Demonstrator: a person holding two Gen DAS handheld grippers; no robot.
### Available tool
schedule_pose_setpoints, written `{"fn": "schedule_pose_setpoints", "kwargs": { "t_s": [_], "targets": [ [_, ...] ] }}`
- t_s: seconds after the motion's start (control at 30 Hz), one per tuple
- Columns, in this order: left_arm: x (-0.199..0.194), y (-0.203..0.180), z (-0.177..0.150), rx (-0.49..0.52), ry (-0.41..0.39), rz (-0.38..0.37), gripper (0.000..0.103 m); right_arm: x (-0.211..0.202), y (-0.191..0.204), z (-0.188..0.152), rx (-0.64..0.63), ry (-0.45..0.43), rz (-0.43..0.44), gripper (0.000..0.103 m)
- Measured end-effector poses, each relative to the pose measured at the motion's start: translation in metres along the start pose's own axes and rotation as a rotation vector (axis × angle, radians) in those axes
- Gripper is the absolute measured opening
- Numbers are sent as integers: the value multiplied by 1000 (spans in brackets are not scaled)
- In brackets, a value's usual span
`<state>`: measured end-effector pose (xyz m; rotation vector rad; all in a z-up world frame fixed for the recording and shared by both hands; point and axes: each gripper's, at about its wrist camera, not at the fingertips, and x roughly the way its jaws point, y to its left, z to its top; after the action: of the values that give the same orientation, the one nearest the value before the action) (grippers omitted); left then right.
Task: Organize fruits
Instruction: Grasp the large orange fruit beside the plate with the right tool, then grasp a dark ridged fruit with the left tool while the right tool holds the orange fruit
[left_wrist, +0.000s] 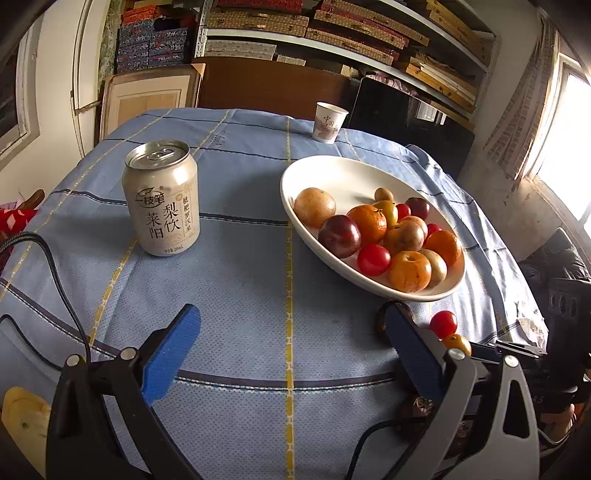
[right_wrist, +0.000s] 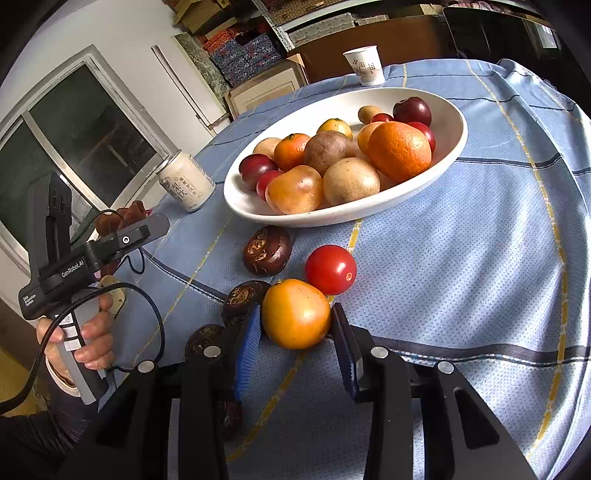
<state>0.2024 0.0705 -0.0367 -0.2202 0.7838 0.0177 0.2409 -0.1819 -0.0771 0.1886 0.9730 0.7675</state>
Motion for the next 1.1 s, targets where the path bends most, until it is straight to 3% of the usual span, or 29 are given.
{"fn": "schedule_pose_setpoints", "kwargs": {
  "t_s": [0.17, 0.3, 0.47, 0.53, 0.57, 0.63, 1.1],
  "targets": [
    [1, 3, 0, -13, 6, -4, 98, -26, -12, 4, 61, -100, 102, 39],
    [5, -5, -4, 23, 57, -62, 98, -45, -23, 5, 102, -184, 116, 39],
    [9, -35, -21, 167, 209, -326, 95, -49, -35, 4, 151, -199, 115, 39],
    [7, -45, -29, 227, 243, -389, 73, -50, -35, 4, 142, -194, 113, 39],
    [6, -49, -34, 248, 257, -408, 69, -50, -33, 4, 132, -194, 107, 39],
    [6, -54, -40, 283, 276, -426, 56, -49, -29, 3, 114, -193, 99, 39],
    [11, -60, -56, 344, 277, -392, 45, -49, -25, 1, 105, -187, 101, 39]
  ]
}}
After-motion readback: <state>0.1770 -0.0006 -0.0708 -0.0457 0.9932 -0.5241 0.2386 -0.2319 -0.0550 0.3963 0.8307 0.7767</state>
